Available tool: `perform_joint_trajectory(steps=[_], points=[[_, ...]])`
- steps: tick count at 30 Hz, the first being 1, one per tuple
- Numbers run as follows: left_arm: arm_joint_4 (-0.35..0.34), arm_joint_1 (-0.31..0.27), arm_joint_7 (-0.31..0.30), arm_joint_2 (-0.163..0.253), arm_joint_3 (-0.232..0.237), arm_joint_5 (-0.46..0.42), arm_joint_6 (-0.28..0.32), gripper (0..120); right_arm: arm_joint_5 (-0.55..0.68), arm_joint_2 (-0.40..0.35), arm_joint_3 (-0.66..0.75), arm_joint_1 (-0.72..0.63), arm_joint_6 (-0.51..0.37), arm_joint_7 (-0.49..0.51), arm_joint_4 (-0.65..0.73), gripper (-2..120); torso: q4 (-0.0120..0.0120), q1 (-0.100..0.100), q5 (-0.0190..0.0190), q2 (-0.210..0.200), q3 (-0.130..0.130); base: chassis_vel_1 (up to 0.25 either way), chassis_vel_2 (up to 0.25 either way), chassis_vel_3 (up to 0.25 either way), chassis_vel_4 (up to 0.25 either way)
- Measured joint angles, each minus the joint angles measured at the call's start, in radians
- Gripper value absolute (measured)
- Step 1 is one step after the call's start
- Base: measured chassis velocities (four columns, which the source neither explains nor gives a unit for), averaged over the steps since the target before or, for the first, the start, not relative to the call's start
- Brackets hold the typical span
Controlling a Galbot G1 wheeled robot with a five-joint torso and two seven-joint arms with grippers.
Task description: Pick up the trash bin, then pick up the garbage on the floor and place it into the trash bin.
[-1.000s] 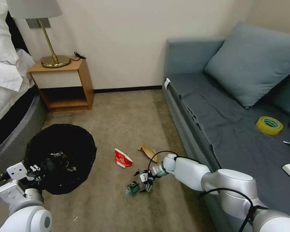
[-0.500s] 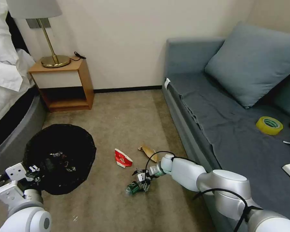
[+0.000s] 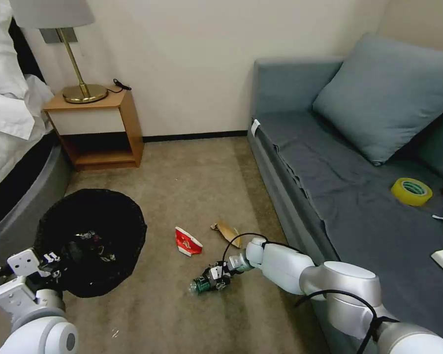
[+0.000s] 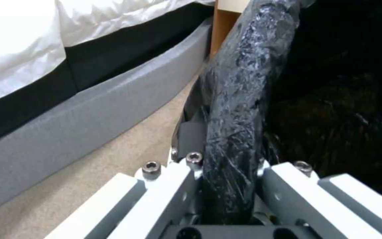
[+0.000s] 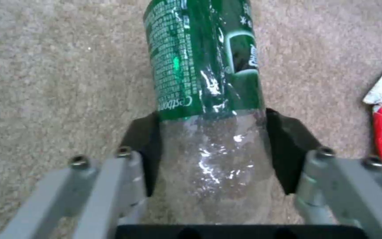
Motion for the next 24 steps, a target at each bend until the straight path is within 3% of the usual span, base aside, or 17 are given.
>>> perform_joint_trajectory(steps=[1, 9, 24], points=[[0.000, 0.000, 0.000, 0.000, 0.000, 0.000, -0.001, 2, 0.000, -0.001, 0.000, 0.000, 0.000, 0.000, 0.001, 39, 0.0000, 0.000, 0.0000, 0.000, 0.000, 0.000, 0.000, 0.000, 0.000], [0.003, -0.001, 0.000, -0.001, 0.001, 0.003, -0.001, 2, 0.009, -0.016, 0.002, -0.001, 0.002, -0.002, 0.021, 23, 0.0000, 0.000, 0.0000, 0.000, 0.000, 0.000, 0.000, 0.000, 0.000], [0.015, -0.010, -0.003, 0.002, 0.012, 0.009, 0.006, 2, 0.086, -0.112, 0.049, 0.029, 0.008, -0.006, 0.177, 23, 0.0000, 0.000, 0.0001, 0.000, 0.000, 0.000, 0.000, 0.000, 0.000]])
